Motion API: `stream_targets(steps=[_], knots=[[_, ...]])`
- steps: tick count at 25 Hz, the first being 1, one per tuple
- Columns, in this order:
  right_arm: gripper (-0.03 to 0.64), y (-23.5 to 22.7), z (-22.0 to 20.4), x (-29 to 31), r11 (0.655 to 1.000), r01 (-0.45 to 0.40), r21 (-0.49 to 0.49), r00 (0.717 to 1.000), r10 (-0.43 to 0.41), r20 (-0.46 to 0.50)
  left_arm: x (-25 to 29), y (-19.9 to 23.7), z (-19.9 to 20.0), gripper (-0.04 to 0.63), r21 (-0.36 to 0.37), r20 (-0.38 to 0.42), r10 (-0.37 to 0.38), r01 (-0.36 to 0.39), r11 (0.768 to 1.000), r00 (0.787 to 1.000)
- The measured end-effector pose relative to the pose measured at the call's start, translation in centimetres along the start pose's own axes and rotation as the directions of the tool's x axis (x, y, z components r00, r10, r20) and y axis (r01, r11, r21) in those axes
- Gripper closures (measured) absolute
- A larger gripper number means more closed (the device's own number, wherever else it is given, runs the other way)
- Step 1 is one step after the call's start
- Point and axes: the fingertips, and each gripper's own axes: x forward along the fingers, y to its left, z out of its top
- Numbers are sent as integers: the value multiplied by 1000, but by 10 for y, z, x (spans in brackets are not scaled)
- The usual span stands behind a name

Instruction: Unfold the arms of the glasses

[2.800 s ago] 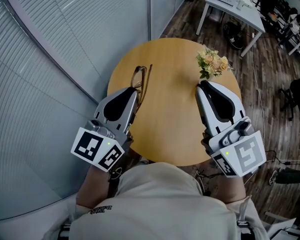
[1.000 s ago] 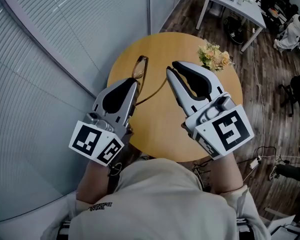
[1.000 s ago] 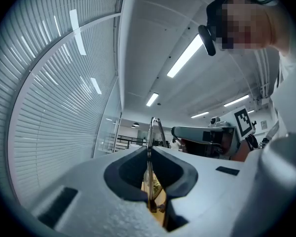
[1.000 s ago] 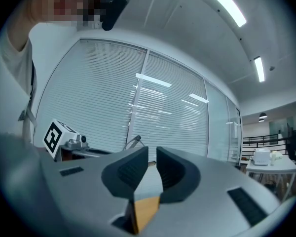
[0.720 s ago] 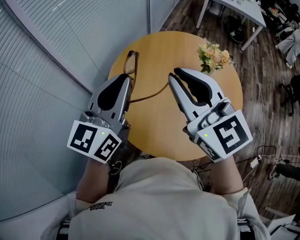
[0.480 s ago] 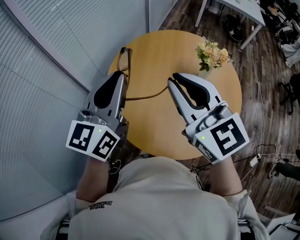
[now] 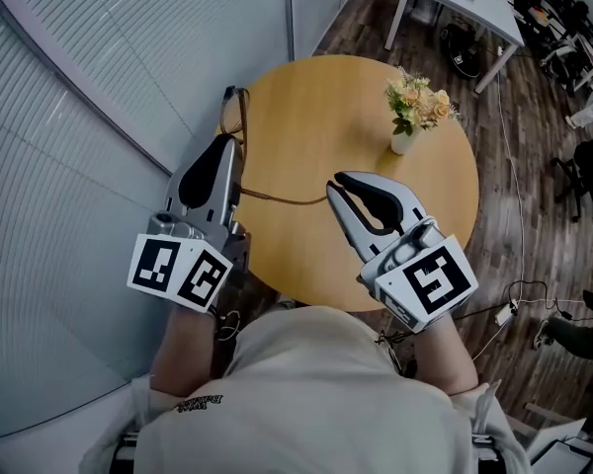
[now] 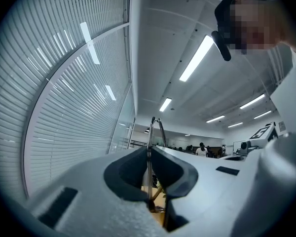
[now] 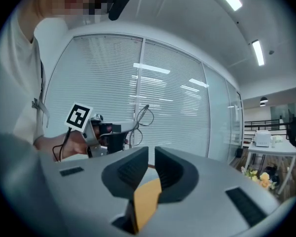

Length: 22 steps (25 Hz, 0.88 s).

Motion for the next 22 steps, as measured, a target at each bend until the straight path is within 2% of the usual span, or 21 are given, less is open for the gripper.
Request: stream_targets(steps=[11, 22], knots=[[580, 21, -32, -1, 997, -61, 39, 995, 64, -74, 2, -6, -6, 554, -1, -30, -15, 15, 1000, 999], [580, 6, -2, 5, 994, -81, -78, 993, 74, -89, 11, -18, -20, 554, 17, -84, -69, 70, 997, 994]])
